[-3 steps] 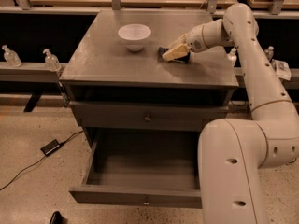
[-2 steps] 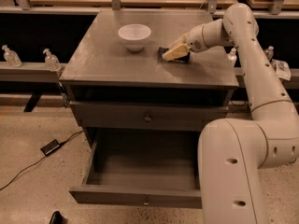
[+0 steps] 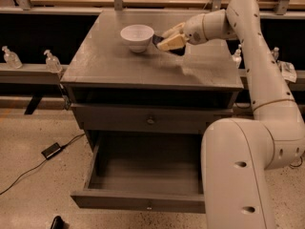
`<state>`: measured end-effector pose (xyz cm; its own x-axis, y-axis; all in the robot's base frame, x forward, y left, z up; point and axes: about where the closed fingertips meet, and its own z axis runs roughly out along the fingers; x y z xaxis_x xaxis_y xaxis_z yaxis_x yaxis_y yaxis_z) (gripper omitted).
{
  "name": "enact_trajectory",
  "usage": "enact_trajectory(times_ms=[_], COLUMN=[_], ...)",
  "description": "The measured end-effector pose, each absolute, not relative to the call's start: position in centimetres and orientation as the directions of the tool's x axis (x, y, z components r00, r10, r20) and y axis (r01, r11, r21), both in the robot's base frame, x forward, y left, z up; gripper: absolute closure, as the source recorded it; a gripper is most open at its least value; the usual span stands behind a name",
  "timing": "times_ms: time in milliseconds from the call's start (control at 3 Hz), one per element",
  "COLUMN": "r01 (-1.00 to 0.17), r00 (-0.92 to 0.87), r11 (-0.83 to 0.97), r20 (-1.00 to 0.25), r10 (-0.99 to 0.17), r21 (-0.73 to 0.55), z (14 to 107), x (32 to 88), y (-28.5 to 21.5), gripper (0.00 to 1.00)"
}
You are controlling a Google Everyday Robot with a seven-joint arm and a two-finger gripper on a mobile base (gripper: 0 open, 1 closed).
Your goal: Place rxbar blueberry into middle drawer
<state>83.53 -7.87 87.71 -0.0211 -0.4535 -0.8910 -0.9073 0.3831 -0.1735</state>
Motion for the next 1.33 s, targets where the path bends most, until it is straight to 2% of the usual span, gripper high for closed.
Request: enact_trajectory(times_ms=[333, 667, 1000, 1333], r01=[-0.918, -0.894, -0.872, -0.848], r00=[0.164, 0.204, 0.129, 0.084], r11=[0.267, 0.271, 0.348, 0.418], r20=[-0.894, -0.861, -0.846, -0.861], r10=[-0.417, -0.465, -0.517, -0.501], r21=[-0.293, -0.358, -0.346, -0.326], z=[94.3, 96.6, 96.0, 95.5], x=[81.0, 80.4, 80.5, 78.2], y=[-3.4, -3.3, -5.3, -9.3], gripper=[1.0, 1.0, 1.0, 1.0])
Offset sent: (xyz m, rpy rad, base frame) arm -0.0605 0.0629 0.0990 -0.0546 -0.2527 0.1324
